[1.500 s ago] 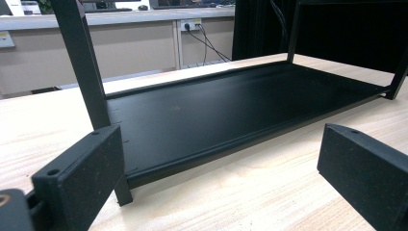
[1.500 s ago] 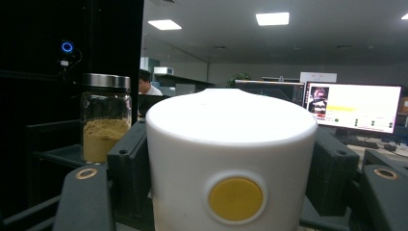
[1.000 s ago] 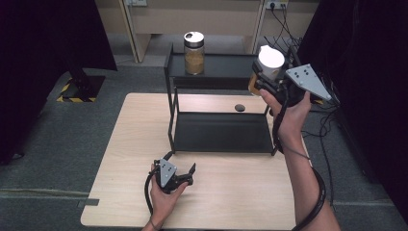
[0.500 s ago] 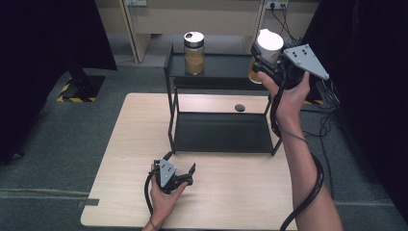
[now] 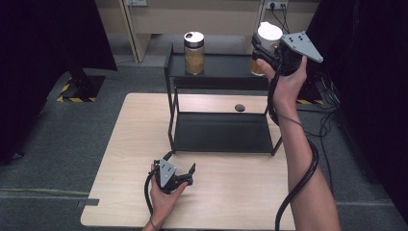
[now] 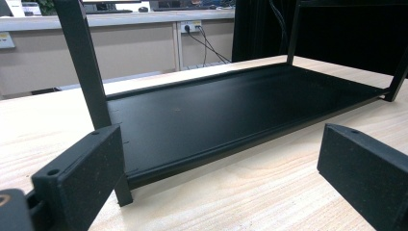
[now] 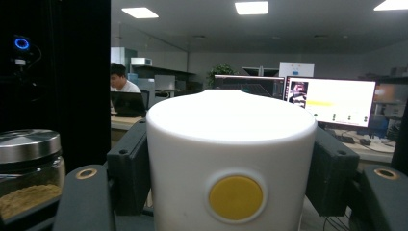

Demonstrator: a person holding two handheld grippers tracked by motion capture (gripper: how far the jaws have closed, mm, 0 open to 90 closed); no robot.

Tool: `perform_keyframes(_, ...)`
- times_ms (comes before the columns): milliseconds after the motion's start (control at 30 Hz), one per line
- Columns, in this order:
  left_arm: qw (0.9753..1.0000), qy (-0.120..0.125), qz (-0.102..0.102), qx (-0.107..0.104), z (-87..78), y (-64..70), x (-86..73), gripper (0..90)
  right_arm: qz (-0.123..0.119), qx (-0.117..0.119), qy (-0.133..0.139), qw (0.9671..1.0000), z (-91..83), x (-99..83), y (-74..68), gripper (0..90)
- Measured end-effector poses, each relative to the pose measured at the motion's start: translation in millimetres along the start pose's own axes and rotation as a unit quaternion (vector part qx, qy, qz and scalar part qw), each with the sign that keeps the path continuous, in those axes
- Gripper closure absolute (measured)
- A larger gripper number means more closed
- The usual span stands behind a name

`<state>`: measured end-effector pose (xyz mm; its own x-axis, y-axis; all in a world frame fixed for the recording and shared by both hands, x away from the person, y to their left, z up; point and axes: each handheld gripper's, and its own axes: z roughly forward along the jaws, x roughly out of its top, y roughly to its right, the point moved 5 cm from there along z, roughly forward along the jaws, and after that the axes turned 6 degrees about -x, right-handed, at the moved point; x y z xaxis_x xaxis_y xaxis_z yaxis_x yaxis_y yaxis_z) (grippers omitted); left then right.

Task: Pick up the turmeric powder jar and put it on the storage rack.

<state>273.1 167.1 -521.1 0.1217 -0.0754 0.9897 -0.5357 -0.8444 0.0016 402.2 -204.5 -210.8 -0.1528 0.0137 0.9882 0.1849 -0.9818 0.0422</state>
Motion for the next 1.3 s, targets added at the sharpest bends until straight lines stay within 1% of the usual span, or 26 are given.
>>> perform_keyframes(133,1.0,0.0,0.001,0.0,0.0,0.3,0.0,1.9,0.003,-0.006,-0.007,1.0,7.4,1.1,0.6,31.2)
perform_keyframes(333,1.0,0.0,0.0,0.0,0.0,0.1,-0.1,1.9,0.004,-0.016,-0.029,0.9994,20.3,1.1,1.3,31.2)
perform_keyframes(500,1.0,0.0,0.001,0.0,0.0,0.1,0.0,1.9,0.008,-0.022,-0.042,0.9988,26.9,-1.6,2.5,31.2)
perform_keyframes(600,1.0,0.0,0.0,0.0,0.2,0.1,0.1,1.9,0.005,-0.021,-0.047,0.9986,29.4,-2.5,2.7,31.1)
perform_keyframes(700,1.0,-0.001,0.001,0.0,0.2,0.1,0.1,1.9,0.008,-0.021,-0.051,0.9984,30.8,-5.7,1.9,31.1)
perform_keyframes(767,1.0,0.0,0.001,0.0,0.0,0.4,-0.1,1.9,0.01,-0.023,-0.05,0.9984,31.4,-6.4,1.4,31.1)
perform_keyframes(867,1.0,0.0,0.002,0.0,0.2,0.5,0.0,1.9,0.004,-0.021,-0.055,0.9982,32.9,-4.6,0.8,31.0)
perform_keyframes(933,1.0,0.0,0.002,0.0,0.2,0.6,0.0,1.9,0.007,-0.021,-0.057,0.9981,33.9,-4.9,1.9,31.0)
perform_keyframes(1000,1.0,-0.001,0.004,0.0,0.2,0.6,0.2,1.9,0.007,-0.02,-0.053,0.9984,34.1,-7.1,2.3,31.0)
perform_keyframes(1300,1.0,-0.001,0.004,0.001,0.3,0.8,0.2,1.9,0.009,-0.023,-0.051,0.9984,33.9,-8.0,1.2,31.0)
